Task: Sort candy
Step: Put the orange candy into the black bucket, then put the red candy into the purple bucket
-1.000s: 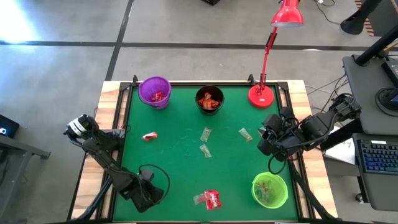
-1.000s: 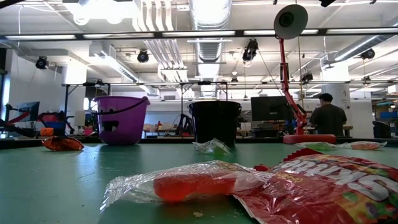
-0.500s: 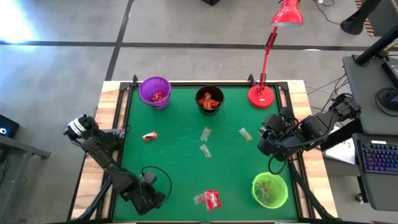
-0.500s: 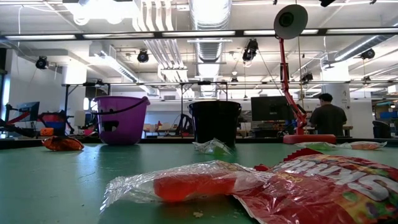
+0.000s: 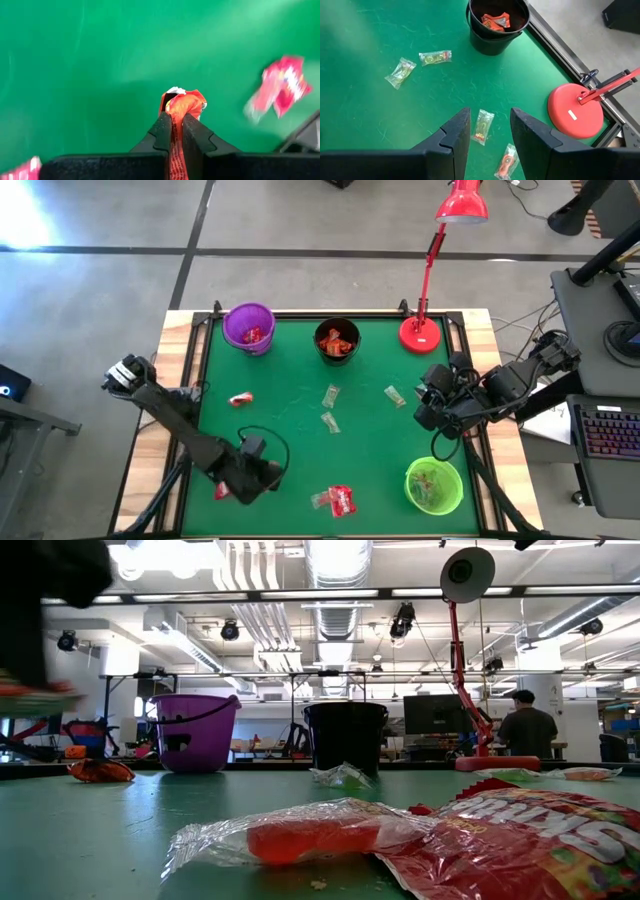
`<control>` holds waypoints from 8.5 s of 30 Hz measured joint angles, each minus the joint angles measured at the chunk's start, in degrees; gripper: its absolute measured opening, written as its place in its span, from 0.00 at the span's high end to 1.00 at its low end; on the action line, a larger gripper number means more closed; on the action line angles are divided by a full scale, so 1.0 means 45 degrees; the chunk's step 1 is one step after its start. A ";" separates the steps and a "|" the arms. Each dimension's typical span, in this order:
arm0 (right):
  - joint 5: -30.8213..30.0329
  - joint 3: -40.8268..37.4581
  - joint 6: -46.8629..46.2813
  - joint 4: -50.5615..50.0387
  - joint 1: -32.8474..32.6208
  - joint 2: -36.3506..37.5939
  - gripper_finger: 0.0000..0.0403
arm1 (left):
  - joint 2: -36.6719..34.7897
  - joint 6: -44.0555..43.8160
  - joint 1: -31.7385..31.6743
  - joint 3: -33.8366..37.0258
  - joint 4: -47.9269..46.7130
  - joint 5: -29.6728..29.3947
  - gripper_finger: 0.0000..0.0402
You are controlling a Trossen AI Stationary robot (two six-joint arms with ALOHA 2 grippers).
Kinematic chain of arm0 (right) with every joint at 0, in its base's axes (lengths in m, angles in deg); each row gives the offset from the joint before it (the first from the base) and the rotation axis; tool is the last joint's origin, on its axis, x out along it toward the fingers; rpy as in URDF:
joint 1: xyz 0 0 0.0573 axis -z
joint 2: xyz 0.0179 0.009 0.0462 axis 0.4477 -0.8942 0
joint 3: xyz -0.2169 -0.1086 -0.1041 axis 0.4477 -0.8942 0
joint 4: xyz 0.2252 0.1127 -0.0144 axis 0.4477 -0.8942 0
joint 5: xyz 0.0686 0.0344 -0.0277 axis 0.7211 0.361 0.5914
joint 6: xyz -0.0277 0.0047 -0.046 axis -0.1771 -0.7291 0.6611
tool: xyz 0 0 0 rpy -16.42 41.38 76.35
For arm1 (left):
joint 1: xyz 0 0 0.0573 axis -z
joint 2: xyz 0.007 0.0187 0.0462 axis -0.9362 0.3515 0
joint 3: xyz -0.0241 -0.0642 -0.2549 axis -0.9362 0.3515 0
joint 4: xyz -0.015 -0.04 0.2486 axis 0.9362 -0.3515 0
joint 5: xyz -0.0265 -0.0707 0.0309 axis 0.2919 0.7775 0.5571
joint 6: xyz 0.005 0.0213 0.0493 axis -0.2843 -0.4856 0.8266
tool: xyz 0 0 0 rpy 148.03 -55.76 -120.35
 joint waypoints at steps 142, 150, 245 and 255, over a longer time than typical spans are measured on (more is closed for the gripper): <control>0.8394 -0.5017 0.0382 1.4133 0.5161 -0.2782 0.55 | -0.4481 2.6575 -1.4838 -0.4410 -0.6756 1.0279 0.66; 1.1400 -0.4930 0.0325 1.4519 0.3977 -0.4095 0.54 | -0.4761 2.5108 -1.4800 -0.4415 -0.6557 1.0279 0.66; 1.0110 -0.1993 -0.5335 1.4528 0.0751 -0.9212 0.98 | -0.5762 2.6252 -1.3236 -0.4386 -0.7932 1.0134 0.66; 0.8440 -0.0689 -0.4394 1.1091 0.1191 -0.8287 0.98 | -0.5444 2.7993 -1.3239 -0.4386 -0.7894 1.0129 0.66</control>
